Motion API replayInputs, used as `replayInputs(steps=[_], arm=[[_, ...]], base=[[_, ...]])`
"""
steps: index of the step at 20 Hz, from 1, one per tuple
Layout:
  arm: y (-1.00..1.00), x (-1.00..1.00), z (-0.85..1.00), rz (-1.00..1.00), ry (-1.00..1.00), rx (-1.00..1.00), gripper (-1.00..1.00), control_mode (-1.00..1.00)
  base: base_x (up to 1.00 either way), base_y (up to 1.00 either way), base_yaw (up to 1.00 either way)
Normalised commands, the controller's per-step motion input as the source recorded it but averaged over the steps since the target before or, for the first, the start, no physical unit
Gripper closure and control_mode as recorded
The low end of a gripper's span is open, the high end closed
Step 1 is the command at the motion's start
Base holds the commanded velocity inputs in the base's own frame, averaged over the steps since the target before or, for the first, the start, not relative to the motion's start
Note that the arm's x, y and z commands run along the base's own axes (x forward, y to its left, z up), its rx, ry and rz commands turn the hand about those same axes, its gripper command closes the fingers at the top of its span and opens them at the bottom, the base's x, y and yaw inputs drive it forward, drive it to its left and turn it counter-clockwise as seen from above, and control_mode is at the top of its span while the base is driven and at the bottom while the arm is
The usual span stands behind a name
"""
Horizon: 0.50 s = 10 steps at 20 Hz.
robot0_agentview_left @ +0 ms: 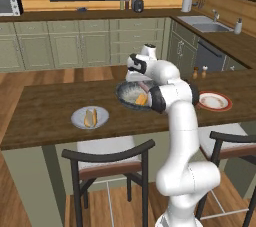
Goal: Place one bun and one sausage from the bowl on each plate.
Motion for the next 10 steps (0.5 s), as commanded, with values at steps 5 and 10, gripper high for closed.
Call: replayInputs(steps=[5,10], arm=[[-0.29,0.26,-0.2,0.03,0.0,-0.21,-1.0,-1.0],[-0.07,0.01,-0.2,0.03,-0.07,-0.05,-1.0,-1.0]], base=[[0.0,0.0,0.0],[0.0,0.0,0.0]])
